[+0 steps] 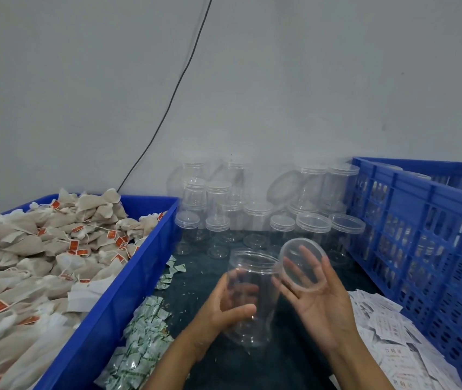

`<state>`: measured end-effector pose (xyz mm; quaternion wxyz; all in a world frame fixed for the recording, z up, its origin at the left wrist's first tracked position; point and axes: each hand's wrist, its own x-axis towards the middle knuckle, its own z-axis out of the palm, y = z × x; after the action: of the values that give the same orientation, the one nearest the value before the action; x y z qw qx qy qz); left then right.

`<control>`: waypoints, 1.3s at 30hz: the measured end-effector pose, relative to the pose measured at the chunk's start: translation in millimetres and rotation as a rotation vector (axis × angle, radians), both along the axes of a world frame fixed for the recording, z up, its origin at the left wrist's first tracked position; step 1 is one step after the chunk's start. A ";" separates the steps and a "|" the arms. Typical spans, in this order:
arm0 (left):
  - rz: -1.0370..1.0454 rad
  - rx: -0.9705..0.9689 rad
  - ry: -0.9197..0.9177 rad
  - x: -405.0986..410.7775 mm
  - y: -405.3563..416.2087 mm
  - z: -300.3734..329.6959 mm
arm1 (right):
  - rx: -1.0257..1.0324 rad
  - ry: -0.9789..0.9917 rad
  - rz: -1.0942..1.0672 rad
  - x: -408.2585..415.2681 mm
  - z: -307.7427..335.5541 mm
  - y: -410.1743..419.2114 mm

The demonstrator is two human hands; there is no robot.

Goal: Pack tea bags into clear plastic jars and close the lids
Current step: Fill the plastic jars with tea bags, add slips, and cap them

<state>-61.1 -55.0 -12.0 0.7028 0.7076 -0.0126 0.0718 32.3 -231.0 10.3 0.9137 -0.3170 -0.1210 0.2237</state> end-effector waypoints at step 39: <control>0.701 0.078 -0.091 7.5 62.6 165.7 | -0.726 -0.798 -0.399 -47.2 140.4 129.4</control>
<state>-53.6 7.6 153.7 0.6066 0.6913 0.1968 0.3397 -14.9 -101.6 150.7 0.6543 -0.6870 -0.3097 -0.0628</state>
